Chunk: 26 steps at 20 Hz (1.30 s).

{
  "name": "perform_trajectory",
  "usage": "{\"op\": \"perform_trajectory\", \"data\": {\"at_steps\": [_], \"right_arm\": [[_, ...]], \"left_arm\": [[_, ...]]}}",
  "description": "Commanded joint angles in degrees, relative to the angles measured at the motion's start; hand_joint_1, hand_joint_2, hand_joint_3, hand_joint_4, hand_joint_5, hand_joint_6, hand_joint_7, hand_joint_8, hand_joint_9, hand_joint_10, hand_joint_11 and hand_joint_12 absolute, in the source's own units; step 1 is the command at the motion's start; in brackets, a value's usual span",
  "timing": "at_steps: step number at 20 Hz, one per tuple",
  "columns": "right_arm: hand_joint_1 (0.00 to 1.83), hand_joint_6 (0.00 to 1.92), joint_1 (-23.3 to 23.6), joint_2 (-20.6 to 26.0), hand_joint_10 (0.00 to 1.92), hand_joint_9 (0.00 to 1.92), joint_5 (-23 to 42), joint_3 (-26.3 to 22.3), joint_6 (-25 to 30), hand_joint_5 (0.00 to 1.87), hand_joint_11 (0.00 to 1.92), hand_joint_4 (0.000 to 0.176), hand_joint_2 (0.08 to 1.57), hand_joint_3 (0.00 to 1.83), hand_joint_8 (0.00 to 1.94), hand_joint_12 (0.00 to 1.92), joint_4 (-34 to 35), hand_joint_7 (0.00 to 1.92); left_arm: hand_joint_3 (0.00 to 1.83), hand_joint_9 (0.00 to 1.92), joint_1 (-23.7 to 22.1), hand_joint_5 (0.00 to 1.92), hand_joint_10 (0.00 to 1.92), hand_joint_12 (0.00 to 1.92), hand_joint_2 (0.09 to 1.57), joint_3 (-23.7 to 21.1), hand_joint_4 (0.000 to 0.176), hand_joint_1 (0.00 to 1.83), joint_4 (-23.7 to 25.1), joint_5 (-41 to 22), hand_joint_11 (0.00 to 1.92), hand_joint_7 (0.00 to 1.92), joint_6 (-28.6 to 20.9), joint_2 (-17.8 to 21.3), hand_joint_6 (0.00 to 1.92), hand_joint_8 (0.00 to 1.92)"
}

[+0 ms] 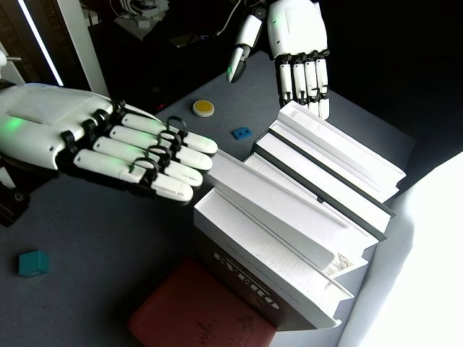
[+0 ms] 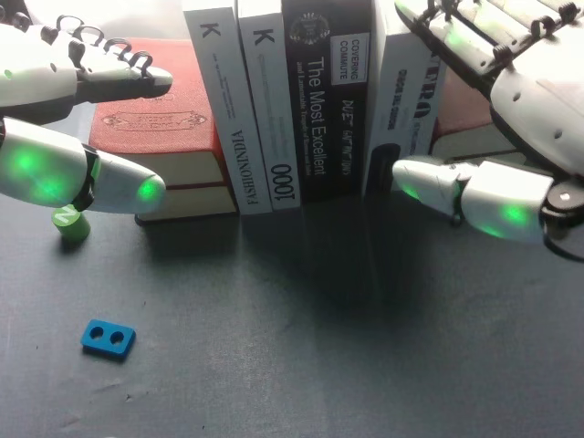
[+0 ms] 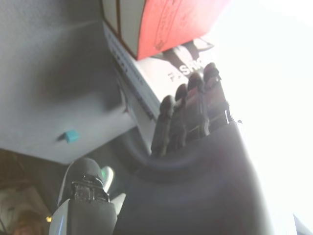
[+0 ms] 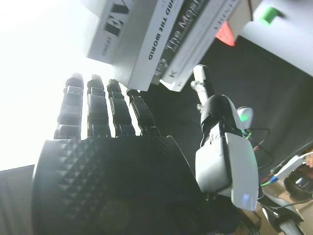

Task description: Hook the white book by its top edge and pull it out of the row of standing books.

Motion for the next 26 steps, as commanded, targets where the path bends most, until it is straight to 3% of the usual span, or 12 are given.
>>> {"op": "perform_trajectory", "data": {"at_steps": [1, 10, 19, 26], "right_arm": [[0.0, 0.0, -0.19, 0.4, 0.0, 0.0, 2.44, -0.6, -0.32, 0.0, 0.0, 0.0, 1.18, 0.0, 0.0, 0.0, -1.16, 0.0], [0.0, 0.0, -4.3, 3.58, 0.0, 0.0, 6.45, -5.99, -6.85, 0.0, 0.0, 0.0, 1.19, 0.0, 0.0, 0.0, -1.22, 0.0], [0.0, 0.0, -9.62, 5.78, 0.0, 0.0, 8.17, -10.35, -9.38, 0.0, 0.0, 0.0, 1.19, 0.0, 0.0, 0.0, -1.26, 0.0], [0.0, 0.0, -12.73, 5.78, 0.0, 0.0, 6.89, -10.81, -10.42, 0.01, 0.0, 0.0, 1.18, 0.0, 0.0, 0.0, -1.07, 0.0]], "left_arm": [[0.0, 0.0, -1.01, 0.0, 0.0, 0.0, 1.12, -0.02, 0.0, 0.0, 0.9, 5.23, 0.0, 0.0, 0.13, 0.12, 0.0, 0.0], [0.0, 0.0, -1.07, 0.0, 0.0, 0.0, 1.13, 0.13, 0.0, 0.0, 0.9, 4.59, 0.0, 0.0, 0.03, 0.09, 0.0, 0.0], [0.0, 0.0, -1.15, 0.0, 0.0, 0.0, 1.13, 0.28, 0.0, 0.0, 0.9, 3.62, 0.0, 0.0, 0.04, 0.77, 0.0, 0.0], [0.0, 0.0, -1.15, 0.0, 0.0, 0.0, 1.13, -1.54, 0.0, 0.0, 0.9, 2.96, 0.0, 0.0, 0.04, 1.87, 0.0, 0.0]]}}
